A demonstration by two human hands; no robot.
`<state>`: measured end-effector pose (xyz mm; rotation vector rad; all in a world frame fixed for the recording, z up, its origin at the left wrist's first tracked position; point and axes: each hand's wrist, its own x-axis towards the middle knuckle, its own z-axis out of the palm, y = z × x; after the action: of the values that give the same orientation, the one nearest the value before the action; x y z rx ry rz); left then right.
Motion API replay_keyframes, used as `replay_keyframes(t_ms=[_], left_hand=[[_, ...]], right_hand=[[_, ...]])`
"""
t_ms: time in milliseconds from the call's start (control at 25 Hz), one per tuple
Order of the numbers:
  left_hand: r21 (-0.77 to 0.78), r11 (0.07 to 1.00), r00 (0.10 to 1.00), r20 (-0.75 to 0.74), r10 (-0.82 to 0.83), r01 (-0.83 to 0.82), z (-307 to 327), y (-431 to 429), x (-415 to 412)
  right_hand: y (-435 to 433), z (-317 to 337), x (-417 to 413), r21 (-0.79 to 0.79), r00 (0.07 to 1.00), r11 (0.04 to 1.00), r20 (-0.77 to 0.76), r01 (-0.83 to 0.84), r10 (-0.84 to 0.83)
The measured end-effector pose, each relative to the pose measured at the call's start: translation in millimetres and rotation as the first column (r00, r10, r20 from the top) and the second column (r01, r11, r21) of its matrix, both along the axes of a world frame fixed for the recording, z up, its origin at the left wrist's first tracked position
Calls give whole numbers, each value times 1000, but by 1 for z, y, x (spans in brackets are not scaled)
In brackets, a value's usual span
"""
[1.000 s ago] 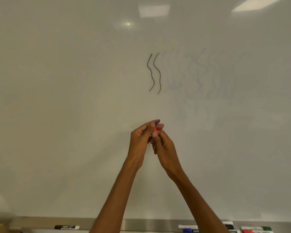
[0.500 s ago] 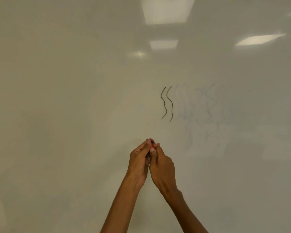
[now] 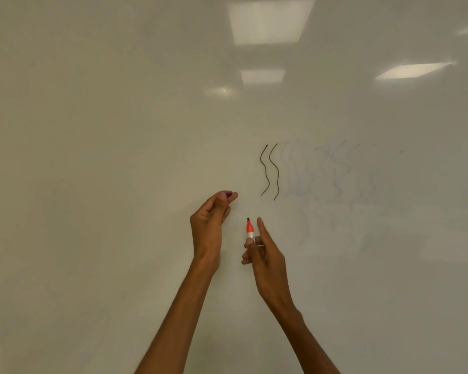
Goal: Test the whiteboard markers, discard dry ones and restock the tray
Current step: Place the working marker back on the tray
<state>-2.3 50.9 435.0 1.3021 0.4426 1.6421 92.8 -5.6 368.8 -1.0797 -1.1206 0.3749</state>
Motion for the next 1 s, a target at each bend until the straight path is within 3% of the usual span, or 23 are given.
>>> replay_keyframes(t_ms=[120,400,600,840,1000], left_hand=[[95,989,992,-46,122,-117,13,6,0],[215,931,951,-26,308,-295,33,25,-4],[276,905,937,-44,347,-323,41,47,-6],[474,829,898,-159,411,-296,36,76,-7],[545,776,873,-151,463,-318,27,94,-5]], right_hand=[[-4,20,8,151,999,988,-25,-32,36],[5,62,26,255,989,958,-30,-134,146],[8,82,17,330,985,935,-61,-130,159],[27,86,1,434,996,896,-21,90,-90],[45,91,-8,517,928,811,82,273,-364]])
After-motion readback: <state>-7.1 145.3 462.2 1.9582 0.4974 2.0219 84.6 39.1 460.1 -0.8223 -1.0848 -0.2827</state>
